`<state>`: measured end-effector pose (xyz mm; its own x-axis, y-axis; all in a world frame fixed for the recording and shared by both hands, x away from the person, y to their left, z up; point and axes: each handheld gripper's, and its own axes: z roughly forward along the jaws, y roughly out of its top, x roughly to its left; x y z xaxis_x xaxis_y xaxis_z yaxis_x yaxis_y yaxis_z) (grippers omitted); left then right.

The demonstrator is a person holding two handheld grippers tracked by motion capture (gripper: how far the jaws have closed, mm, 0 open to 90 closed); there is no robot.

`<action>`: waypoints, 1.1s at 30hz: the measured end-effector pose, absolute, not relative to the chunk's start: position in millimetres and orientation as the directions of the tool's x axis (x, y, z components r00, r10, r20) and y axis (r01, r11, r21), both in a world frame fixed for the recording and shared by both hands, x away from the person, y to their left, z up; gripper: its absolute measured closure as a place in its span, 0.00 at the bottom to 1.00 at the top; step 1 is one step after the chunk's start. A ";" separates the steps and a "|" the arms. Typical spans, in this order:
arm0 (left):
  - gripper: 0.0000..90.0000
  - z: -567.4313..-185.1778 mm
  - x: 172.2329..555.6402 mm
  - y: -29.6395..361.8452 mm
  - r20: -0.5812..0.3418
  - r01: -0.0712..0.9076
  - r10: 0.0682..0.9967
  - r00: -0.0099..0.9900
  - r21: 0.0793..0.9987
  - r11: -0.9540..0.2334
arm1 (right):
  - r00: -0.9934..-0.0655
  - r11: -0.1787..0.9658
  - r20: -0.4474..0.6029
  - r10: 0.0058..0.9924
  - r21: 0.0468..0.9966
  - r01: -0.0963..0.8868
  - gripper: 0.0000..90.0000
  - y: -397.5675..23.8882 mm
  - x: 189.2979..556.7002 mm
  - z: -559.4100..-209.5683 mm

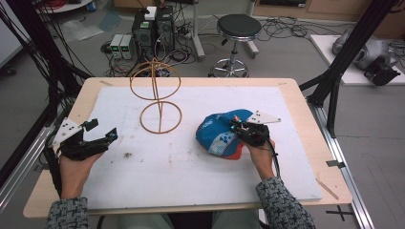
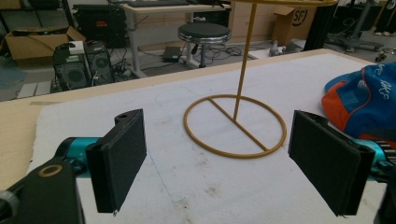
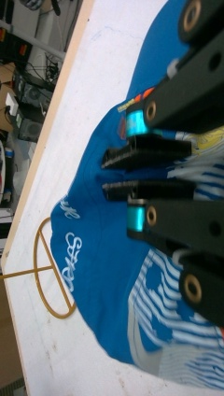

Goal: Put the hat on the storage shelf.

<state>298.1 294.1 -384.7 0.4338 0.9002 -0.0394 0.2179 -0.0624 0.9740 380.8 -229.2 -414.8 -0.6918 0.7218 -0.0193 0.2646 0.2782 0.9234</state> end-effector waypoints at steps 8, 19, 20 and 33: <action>0.22 -384.2 297.8 295.1 -0.039 0.217 0.901 0.432 0.974 -0.062 | -0.665 0.246 -0.026 0.747 0.939 0.240 0.98 -231.6 375.6 -405.6; 0.22 -382.3 296.6 296.7 -0.042 0.210 0.901 0.431 0.976 -0.055 | -0.667 0.190 -0.017 0.745 0.964 0.187 0.99 -225.3 370.5 -380.5; 0.22 -382.1 296.5 297.0 -0.041 0.209 0.901 0.431 0.976 -0.056 | -0.667 0.187 -0.018 0.745 0.965 0.183 0.99 -224.4 370.5 -378.7; 0.22 -381.1 295.9 298.7 -0.044 0.206 0.902 0.430 0.977 -0.051 | -0.656 0.118 0.006 0.755 0.982 0.145 0.99 -223.1 372.9 -351.4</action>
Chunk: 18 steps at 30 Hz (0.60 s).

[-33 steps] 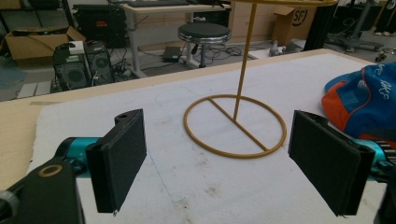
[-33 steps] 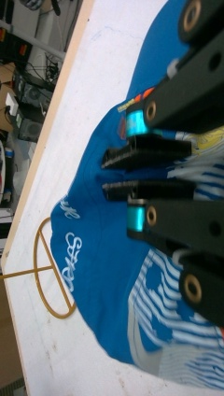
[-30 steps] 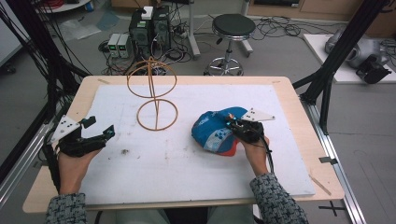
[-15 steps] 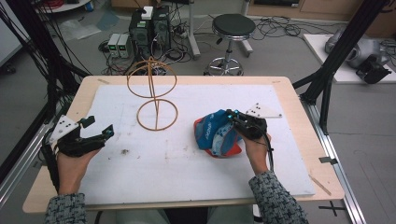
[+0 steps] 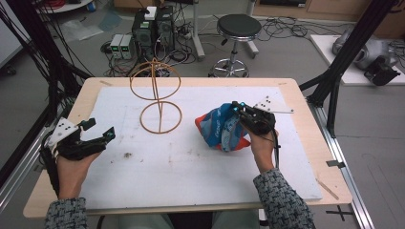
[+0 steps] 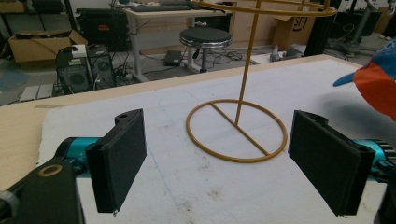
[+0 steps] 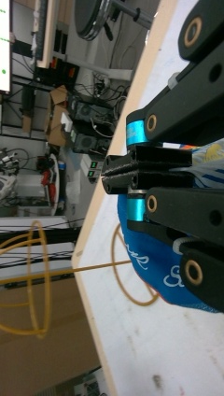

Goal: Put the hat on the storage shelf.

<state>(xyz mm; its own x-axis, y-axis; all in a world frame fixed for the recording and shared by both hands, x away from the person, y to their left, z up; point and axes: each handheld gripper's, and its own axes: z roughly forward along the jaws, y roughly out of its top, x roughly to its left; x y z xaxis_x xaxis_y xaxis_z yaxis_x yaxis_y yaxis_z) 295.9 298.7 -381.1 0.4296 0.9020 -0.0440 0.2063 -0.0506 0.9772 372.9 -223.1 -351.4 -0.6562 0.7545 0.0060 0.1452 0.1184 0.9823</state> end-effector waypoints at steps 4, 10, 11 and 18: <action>0.22 -380.4 295.5 299.1 -0.046 0.203 0.903 0.428 0.978 -0.046 | -0.658 0.105 -0.004 0.753 0.988 0.114 0.99 -222.3 374.4 -336.0; 0.22 -379.7 294.7 300.7 -0.047 0.201 0.904 0.426 0.979 -0.043 | -0.669 0.085 -0.013 0.743 0.994 0.075 0.99 -218.9 375.3 -308.7; 0.22 -379.7 294.7 301.1 -0.047 0.200 0.904 0.426 0.979 -0.044 | -0.671 0.086 -0.023 0.741 0.994 0.062 0.99 -218.0 375.8 -304.0; 0.22 -378.8 294.0 302.7 -0.051 0.197 0.904 0.424 0.980 -0.037 | -0.687 0.082 -0.063 0.724 0.997 -0.006 0.99 -208.4 380.2 -268.2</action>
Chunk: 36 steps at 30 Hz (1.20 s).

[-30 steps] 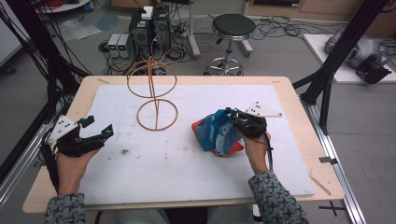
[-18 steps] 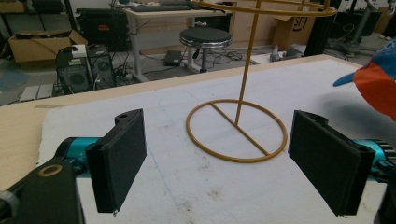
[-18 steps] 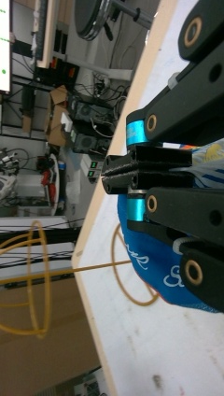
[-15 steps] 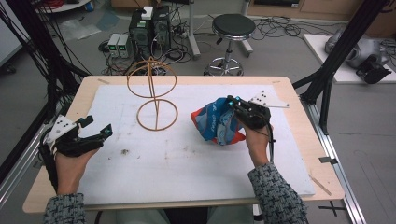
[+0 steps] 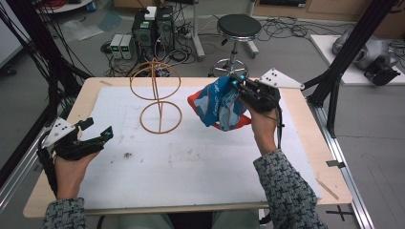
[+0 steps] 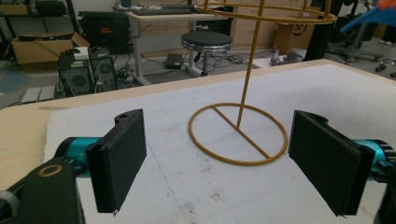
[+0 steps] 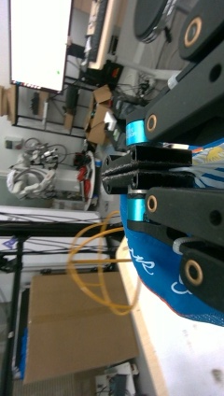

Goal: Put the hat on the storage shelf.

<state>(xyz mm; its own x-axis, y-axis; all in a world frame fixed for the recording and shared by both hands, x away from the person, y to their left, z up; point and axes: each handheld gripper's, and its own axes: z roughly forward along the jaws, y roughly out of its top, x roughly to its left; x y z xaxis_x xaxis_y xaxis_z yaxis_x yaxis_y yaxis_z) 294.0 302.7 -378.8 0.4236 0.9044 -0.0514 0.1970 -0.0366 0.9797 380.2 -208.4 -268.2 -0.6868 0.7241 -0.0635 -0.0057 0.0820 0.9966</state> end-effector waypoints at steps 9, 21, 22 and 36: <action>0.22 -378.4 293.3 304.7 -0.057 0.194 0.906 0.420 0.981 -0.028 | -0.713 0.042 -0.072 0.697 0.997 -0.059 0.99 -190.5 389.8 -225.6; 0.22 -377.9 292.2 310.2 -0.069 0.189 0.907 0.415 0.982 -0.012 | -0.749 -0.010 -0.057 0.661 0.996 -0.084 0.99 -154.3 412.6 -190.0; 0.22 -377.9 292.2 310.6 -0.069 0.189 0.908 0.414 0.982 -0.012 | -0.749 -0.013 -0.061 0.660 0.996 -0.093 0.99 -150.5 414.7 -187.9; 0.22 -375.6 289.7 317.3 -0.081 0.177 0.910 0.407 0.984 0.008 | -0.792 -0.016 -0.058 0.607 0.996 -0.085 0.99 -88.8 433.9 -180.5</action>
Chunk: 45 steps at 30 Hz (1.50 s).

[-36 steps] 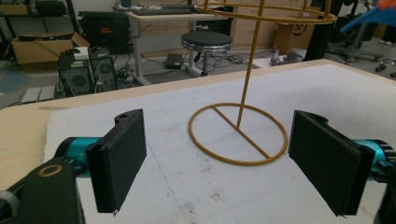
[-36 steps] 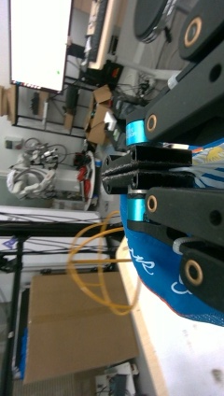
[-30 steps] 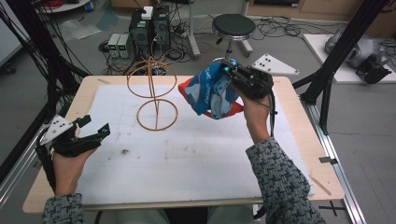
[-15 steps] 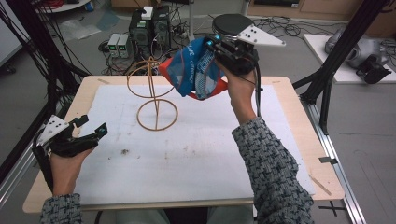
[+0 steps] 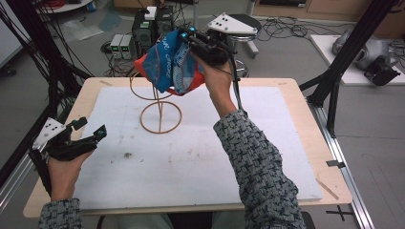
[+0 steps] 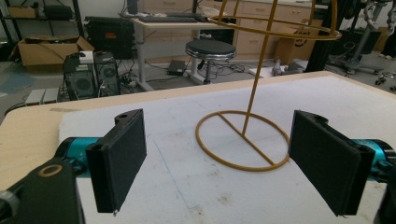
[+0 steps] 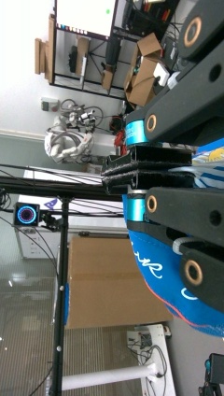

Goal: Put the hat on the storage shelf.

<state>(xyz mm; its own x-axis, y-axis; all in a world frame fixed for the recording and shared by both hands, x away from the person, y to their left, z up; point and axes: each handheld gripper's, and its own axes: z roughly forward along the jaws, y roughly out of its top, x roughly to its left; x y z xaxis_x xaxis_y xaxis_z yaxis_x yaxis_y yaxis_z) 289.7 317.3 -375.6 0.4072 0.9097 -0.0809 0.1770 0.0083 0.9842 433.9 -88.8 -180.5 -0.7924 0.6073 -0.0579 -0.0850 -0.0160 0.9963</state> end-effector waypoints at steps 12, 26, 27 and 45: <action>0.22 -374.9 289.1 319.5 -0.084 0.174 0.909 0.407 0.985 0.014 | -0.829 0.047 -0.038 0.558 0.999 -0.015 0.99 -57.6 444.4 -201.2; 0.22 -374.8 289.6 318.4 -0.087 0.172 0.908 0.409 0.985 0.017 | -0.843 0.072 -0.007 0.537 0.997 0.037 0.99 -39.5 451.9 -222.8; 0.22 -375.0 289.7 318.4 -0.086 0.172 0.909 0.409 0.985 0.016 | -0.844 0.074 -0.002 0.537 0.996 0.045 0.99 -37.9 452.3 -223.8; 0.22 -375.4 290.0 319.1 -0.090 0.174 0.907 0.411 0.985 0.019 | -0.837 0.111 0.011 0.546 0.990 0.086 0.99 -21.6 467.2 -243.4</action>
